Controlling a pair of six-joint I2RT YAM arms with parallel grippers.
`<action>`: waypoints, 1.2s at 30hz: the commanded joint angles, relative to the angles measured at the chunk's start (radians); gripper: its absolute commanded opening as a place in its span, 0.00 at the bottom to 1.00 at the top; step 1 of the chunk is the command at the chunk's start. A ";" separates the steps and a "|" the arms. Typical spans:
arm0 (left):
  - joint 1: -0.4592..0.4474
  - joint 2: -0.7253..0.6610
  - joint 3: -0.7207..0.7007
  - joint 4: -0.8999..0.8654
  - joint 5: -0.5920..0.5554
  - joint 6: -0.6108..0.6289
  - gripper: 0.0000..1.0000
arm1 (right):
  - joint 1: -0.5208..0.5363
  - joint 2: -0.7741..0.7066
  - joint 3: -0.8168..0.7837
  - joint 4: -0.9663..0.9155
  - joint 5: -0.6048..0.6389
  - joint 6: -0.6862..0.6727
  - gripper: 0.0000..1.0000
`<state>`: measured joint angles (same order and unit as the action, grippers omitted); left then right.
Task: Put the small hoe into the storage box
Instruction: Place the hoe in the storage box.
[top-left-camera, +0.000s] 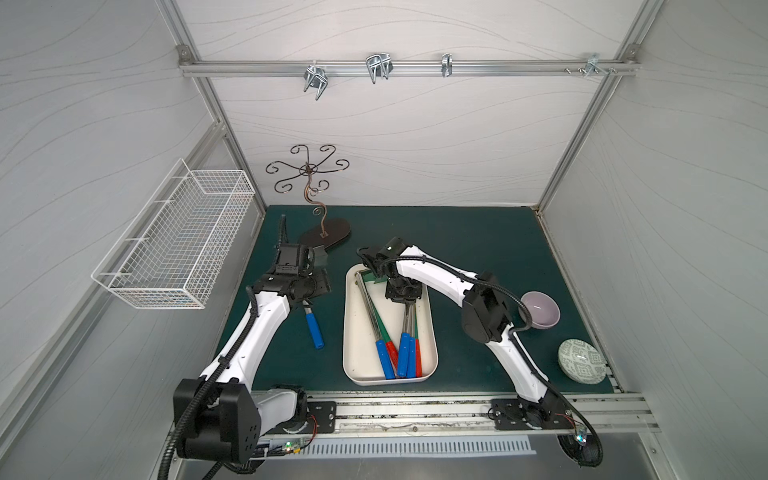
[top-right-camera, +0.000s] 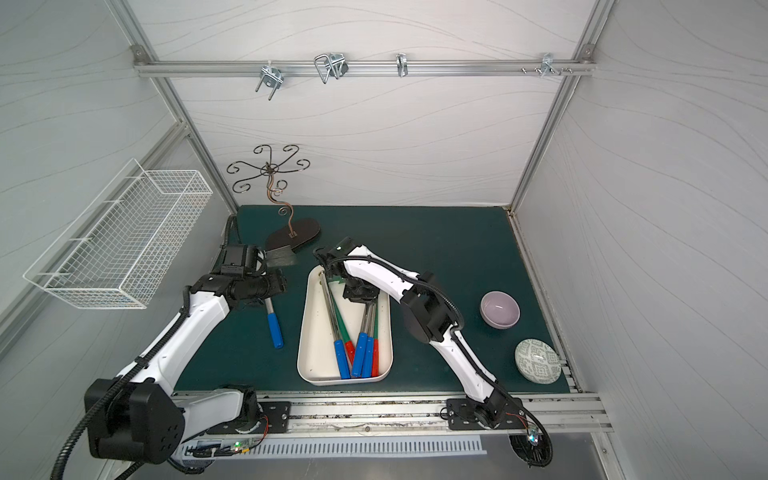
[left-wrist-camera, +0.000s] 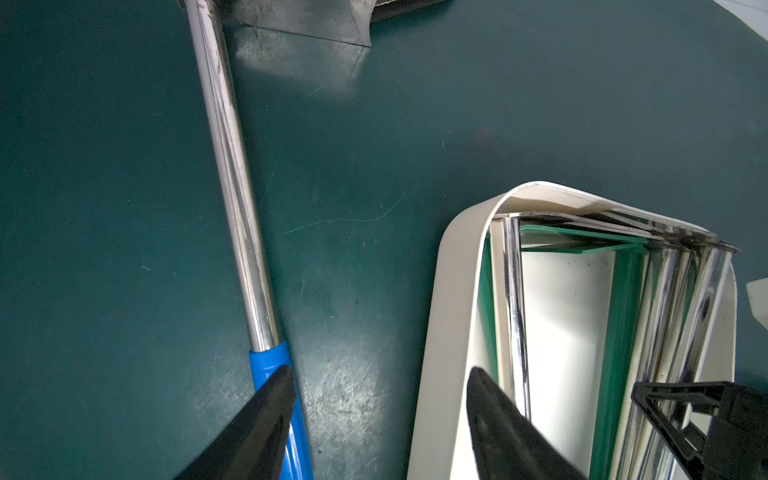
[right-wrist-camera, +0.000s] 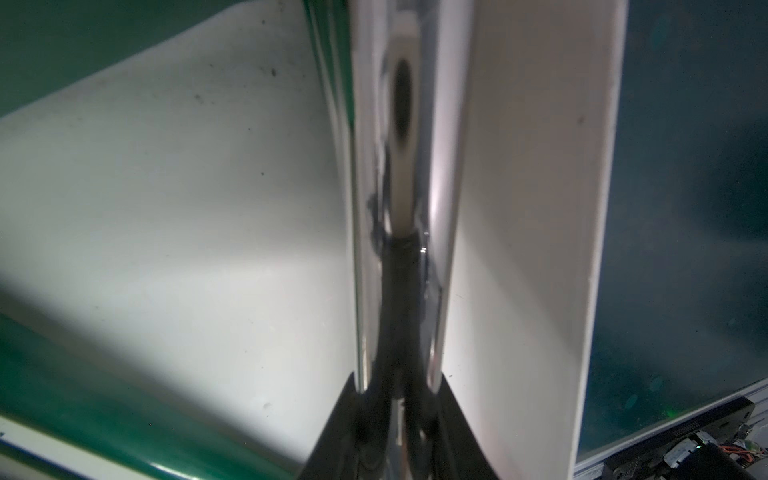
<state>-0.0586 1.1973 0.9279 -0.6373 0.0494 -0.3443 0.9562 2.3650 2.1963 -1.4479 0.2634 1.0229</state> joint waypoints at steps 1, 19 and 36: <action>0.011 -0.010 0.017 0.014 0.007 0.000 0.68 | 0.003 -0.011 0.020 0.001 0.008 -0.012 0.29; 0.012 -0.012 0.015 0.014 0.007 0.001 0.68 | -0.013 -0.180 -0.052 0.088 0.049 -0.052 0.58; 0.013 0.002 0.009 0.011 -0.029 0.002 0.68 | -0.089 -0.416 -0.200 0.076 0.227 -0.177 0.55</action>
<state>-0.0525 1.1973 0.9279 -0.6373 0.0471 -0.3443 0.8799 2.0277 2.0441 -1.3502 0.4217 0.8806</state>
